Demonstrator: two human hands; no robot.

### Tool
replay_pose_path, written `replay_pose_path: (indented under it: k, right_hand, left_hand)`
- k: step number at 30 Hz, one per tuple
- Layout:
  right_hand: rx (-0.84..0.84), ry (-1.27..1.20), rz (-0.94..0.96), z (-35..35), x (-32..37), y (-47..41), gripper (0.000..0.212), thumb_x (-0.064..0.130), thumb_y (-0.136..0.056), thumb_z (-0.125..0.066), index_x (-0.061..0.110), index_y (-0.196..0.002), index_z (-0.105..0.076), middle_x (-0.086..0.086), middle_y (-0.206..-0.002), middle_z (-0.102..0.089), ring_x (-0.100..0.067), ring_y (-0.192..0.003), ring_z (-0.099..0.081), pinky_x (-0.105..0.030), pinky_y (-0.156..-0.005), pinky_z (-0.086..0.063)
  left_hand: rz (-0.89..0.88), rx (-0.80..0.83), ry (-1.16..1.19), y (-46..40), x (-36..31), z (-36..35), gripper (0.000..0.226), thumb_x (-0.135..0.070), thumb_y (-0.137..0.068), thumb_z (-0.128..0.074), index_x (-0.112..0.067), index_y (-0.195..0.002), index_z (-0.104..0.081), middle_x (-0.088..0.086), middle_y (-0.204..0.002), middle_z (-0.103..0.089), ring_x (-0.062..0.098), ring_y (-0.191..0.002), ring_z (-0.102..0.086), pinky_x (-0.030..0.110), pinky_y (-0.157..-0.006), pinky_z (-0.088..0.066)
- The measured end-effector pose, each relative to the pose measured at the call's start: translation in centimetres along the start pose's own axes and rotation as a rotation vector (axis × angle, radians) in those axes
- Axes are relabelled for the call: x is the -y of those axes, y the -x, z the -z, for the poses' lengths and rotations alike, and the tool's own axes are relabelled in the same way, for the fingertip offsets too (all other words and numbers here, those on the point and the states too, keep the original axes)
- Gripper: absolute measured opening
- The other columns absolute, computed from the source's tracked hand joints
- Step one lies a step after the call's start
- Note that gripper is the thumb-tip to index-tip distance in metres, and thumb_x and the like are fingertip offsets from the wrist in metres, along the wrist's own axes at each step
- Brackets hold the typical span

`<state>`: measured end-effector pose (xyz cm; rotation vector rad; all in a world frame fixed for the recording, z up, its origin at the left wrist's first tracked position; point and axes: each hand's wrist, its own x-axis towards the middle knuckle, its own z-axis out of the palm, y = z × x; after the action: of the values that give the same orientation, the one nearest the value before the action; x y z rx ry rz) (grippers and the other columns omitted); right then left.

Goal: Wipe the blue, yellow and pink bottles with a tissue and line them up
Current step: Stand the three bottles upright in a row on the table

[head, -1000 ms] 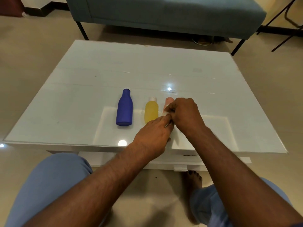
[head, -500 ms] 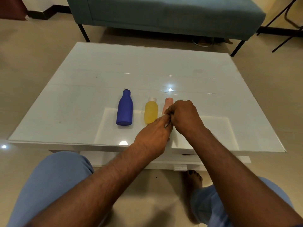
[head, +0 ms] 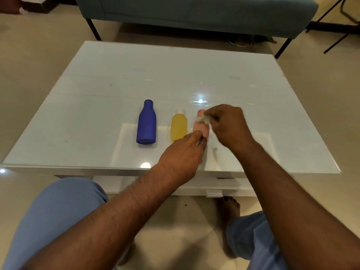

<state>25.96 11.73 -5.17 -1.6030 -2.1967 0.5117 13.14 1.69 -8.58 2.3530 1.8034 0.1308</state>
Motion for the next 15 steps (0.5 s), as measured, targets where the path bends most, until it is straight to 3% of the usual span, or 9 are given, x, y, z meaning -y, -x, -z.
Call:
replay_pose_path:
  k: [2, 5, 9, 15]
  right_hand:
    - [0.101, 0.092, 0.005, -1.7, -0.2, -0.2, 0.035, 0.013, -0.097, -0.067, 0.011, -0.132, -0.071, -0.009, -0.137, -0.067, -0.027, -0.126, -0.063, -0.024, -0.102, -0.044]
    - [0.136, 0.137, -0.056, -2.1, 0.0, -0.5, 0.037, 0.021, -0.098, -0.067, 0.009, -0.133, -0.067, -0.011, -0.131, -0.066, -0.029, -0.119, -0.063, -0.025, -0.089, -0.042]
    - [0.183, 0.254, 0.01, -1.3, 0.5, 0.6, 0.036, 0.017, -0.096, -0.071, 0.013, -0.132, -0.072, -0.01, -0.128, -0.067, -0.03, -0.119, -0.064, -0.033, -0.1, -0.051]
    - [0.188, 0.094, -0.02, -0.1, 0.0, 2.2, 0.027, 0.017, -0.098, -0.067, 0.016, -0.123, -0.077, -0.007, -0.12, -0.075, -0.025, -0.113, -0.068, -0.028, -0.099, -0.05]
  left_hand:
    - [0.004, 0.004, 0.015, 0.0, 0.0, 0.0, 0.074, -0.021, -0.098, -0.064, -0.014, -0.159, -0.024, 0.005, -0.161, -0.026, 0.025, -0.134, -0.048, 0.036, -0.106, -0.047]
    - [0.015, 0.02, 0.046, 0.0, -0.1, 0.1, 0.073, -0.022, -0.101, -0.061, -0.016, -0.16, -0.02, 0.005, -0.162, -0.026, 0.025, -0.136, -0.046, 0.036, -0.11, -0.044]
    - [0.015, 0.027, 0.044, 0.2, -0.2, -0.1, 0.076, -0.023, -0.101, -0.062, -0.017, -0.161, -0.016, 0.006, -0.162, -0.026, 0.026, -0.14, -0.043, 0.036, -0.113, -0.041]
    - [0.015, 0.04, 0.006, 0.2, -0.4, 0.0, 0.08, -0.02, -0.1, -0.063, -0.017, -0.162, -0.012, 0.005, -0.166, -0.018, 0.025, -0.147, -0.035, 0.035, -0.117, -0.035]
